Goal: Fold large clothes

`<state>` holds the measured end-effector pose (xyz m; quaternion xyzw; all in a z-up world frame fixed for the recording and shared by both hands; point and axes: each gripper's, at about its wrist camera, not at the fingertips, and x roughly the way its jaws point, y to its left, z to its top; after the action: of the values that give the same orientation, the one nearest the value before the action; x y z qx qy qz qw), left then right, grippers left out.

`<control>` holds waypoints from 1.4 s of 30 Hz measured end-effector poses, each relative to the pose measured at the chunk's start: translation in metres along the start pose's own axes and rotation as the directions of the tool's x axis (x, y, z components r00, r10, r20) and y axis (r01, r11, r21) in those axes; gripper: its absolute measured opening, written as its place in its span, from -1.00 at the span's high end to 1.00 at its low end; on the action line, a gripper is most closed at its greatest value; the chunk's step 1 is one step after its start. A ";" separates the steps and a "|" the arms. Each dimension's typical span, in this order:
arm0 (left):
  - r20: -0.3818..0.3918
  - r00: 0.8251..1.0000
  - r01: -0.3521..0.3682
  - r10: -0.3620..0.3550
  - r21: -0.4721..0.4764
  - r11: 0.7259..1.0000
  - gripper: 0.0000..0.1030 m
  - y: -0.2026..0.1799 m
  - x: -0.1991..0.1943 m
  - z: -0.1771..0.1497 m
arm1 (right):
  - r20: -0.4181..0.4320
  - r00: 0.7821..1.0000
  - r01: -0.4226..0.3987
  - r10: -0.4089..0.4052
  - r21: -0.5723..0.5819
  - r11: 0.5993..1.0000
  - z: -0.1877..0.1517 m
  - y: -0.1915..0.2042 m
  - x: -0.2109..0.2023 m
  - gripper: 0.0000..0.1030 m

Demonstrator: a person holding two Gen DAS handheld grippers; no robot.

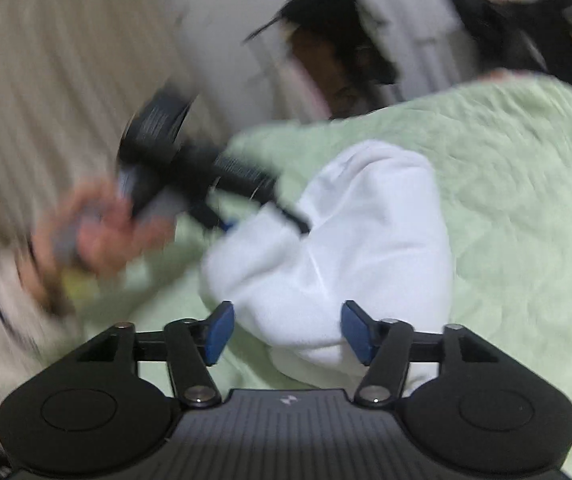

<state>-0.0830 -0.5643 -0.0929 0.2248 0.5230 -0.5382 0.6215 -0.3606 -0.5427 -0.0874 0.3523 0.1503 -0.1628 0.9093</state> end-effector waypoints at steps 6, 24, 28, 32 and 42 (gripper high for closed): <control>-0.022 1.000 -0.007 0.008 0.031 0.999 -0.47 -0.006 0.006 -0.012 | 0.132 0.990 -0.066 0.045 0.158 0.985 0.011 -0.018 -0.012 -0.32; 0.021 0.977 0.212 -0.212 -0.177 0.961 -0.54 0.019 0.031 0.011 | -0.109 0.992 0.078 -0.061 0.160 0.984 0.013 -0.041 -0.004 -0.57; 0.000 0.988 0.152 -0.153 -0.096 0.984 -0.63 -0.001 0.044 0.017 | -0.065 0.978 0.207 -0.197 0.290 0.934 0.005 -0.068 -0.043 -0.75; -0.014 0.993 0.121 -0.121 -0.021 0.992 -0.76 -0.016 0.054 0.021 | -0.072 0.968 0.252 -0.242 0.351 0.902 -0.013 -0.088 -0.048 -0.75; 0.083 0.971 0.230 -0.226 -0.043 0.972 -0.34 -0.002 0.051 0.012 | -0.045 0.969 0.248 -0.245 0.228 0.941 -0.011 -0.061 0.009 -0.16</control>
<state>-0.0861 -0.5969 -0.1337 0.1257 0.5346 -0.6005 0.5812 -0.3789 -0.5796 -0.1341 0.4358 0.1805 -0.2889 0.8331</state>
